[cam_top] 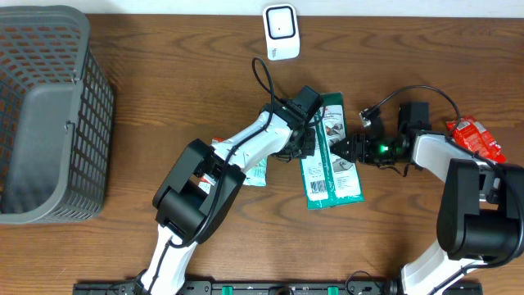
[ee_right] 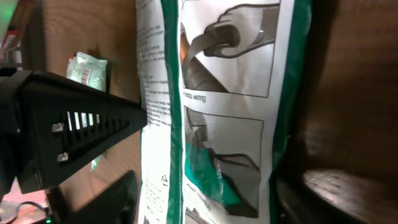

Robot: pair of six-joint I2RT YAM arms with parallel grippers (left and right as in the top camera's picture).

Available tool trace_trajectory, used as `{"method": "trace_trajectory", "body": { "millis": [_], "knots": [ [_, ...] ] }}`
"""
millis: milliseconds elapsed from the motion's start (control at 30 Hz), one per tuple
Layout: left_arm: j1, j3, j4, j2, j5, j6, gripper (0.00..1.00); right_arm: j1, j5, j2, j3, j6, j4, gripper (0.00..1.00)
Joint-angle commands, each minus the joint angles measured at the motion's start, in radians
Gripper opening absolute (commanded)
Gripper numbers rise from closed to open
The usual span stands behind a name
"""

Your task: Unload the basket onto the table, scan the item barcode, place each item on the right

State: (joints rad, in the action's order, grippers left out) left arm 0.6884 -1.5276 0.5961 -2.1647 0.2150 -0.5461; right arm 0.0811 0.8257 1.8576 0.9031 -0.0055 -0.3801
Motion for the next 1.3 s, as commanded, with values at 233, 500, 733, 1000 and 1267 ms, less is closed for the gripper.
{"method": "trace_trajectory", "body": {
  "millis": [233, 500, 733, 1000, 1267],
  "knots": [
    [-0.002, 0.033, 0.004, -0.091, -0.024, 0.014, 0.15, -0.032, 0.047, 0.034, -0.024, -0.055, -0.08, 0.51],
    [-0.002, 0.033, 0.003, -0.091, -0.024, 0.014, 0.14, -0.046, 0.047, 0.034, -0.032, -0.04, -0.083, 0.45],
    [-0.002, 0.033, 0.0, -0.091, -0.024, 0.014, 0.14, -0.099, 0.047, 0.034, -0.037, -0.029, -0.068, 0.41],
    [-0.002, 0.033, -0.001, -0.091, -0.024, 0.014, 0.15, -0.127, 0.047, 0.034, -0.037, -0.017, -0.023, 0.37],
    [-0.002, 0.033, -0.003, -0.091, -0.024, 0.014, 0.14, -0.17, 0.047, 0.034, -0.037, -0.017, 0.008, 0.38]
  ]
}}
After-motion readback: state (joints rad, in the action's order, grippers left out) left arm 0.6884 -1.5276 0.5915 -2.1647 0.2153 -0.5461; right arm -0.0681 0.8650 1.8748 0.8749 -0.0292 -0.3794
